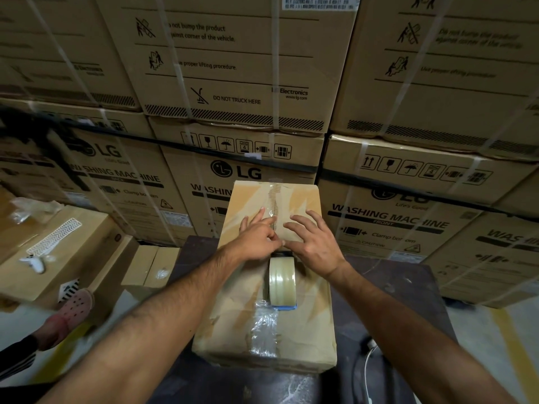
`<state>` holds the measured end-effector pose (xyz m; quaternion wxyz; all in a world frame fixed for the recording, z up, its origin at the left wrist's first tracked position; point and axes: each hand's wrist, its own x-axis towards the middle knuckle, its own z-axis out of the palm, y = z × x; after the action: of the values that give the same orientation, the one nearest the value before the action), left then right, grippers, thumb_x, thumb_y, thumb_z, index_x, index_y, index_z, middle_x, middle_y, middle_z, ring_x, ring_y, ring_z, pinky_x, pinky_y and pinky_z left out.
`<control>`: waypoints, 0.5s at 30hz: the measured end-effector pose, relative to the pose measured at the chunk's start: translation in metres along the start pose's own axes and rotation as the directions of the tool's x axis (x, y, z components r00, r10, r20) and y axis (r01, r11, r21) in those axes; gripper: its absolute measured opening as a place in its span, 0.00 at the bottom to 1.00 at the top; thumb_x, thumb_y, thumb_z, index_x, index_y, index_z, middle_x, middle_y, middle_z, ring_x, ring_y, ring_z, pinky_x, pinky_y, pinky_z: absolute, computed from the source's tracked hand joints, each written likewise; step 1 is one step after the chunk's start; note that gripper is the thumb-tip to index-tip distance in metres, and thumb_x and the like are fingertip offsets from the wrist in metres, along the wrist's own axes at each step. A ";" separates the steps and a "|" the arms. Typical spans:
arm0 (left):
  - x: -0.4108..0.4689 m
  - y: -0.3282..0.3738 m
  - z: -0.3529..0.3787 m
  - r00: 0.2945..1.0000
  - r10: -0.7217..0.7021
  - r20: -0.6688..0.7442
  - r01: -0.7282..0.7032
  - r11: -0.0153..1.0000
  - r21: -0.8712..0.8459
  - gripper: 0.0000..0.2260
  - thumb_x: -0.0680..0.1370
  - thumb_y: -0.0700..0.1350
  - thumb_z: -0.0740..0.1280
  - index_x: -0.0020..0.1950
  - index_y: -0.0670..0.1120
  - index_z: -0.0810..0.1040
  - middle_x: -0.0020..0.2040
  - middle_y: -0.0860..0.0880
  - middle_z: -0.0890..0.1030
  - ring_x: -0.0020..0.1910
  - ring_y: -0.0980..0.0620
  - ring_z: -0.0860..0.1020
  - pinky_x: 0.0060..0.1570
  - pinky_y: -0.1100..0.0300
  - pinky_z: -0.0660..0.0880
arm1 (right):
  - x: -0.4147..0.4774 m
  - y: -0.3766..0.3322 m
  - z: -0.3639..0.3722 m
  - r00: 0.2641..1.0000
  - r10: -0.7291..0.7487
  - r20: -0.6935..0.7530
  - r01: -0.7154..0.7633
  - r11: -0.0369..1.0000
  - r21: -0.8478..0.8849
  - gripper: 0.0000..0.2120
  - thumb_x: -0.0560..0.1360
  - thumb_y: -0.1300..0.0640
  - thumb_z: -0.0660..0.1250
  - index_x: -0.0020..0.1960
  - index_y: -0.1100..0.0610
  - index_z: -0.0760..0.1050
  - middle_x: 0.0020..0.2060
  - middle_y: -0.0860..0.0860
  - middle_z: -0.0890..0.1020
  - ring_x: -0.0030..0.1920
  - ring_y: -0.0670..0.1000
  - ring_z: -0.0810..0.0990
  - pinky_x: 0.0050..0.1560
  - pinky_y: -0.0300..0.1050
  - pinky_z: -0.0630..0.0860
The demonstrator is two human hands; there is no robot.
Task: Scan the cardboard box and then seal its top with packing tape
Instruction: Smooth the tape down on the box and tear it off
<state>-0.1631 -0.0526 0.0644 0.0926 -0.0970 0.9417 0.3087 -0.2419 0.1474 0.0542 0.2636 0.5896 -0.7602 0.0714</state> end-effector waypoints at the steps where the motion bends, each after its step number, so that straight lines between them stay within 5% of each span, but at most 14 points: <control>1: 0.000 0.000 0.002 1.000 0.006 -0.011 -0.006 1.000 0.022 0.09 0.82 0.55 0.70 0.51 0.53 0.88 0.87 0.52 0.58 0.86 0.53 0.39 0.79 0.42 0.30 | -0.001 0.000 0.001 1.000 -0.001 0.011 0.001 1.000 -0.001 0.06 0.77 0.53 0.77 0.53 0.47 0.88 0.61 0.56 0.86 0.67 0.62 0.82 0.73 0.67 0.73; 10: -0.005 0.000 0.006 0.995 0.005 -0.104 0.002 0.998 0.060 0.07 0.82 0.52 0.71 0.52 0.53 0.89 0.86 0.53 0.61 0.86 0.51 0.41 0.79 0.39 0.31 | -0.007 0.001 0.003 0.998 0.048 0.035 -0.050 0.997 0.053 0.09 0.80 0.50 0.69 0.57 0.46 0.87 0.65 0.56 0.83 0.69 0.61 0.80 0.75 0.64 0.71; 15: -0.009 -0.003 0.002 0.992 0.008 -0.123 -0.002 0.999 0.045 0.06 0.82 0.49 0.71 0.50 0.55 0.88 0.86 0.53 0.61 0.86 0.51 0.42 0.79 0.39 0.32 | -0.009 -0.003 -0.001 0.942 0.323 0.090 -0.333 0.872 0.358 0.10 0.77 0.49 0.75 0.56 0.49 0.89 0.64 0.54 0.84 0.69 0.57 0.77 0.68 0.56 0.75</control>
<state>-0.1534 -0.0523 0.0631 0.0357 -0.1115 0.9526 0.2809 -0.2370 0.1543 0.0498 0.1221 0.4917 -0.8257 0.2480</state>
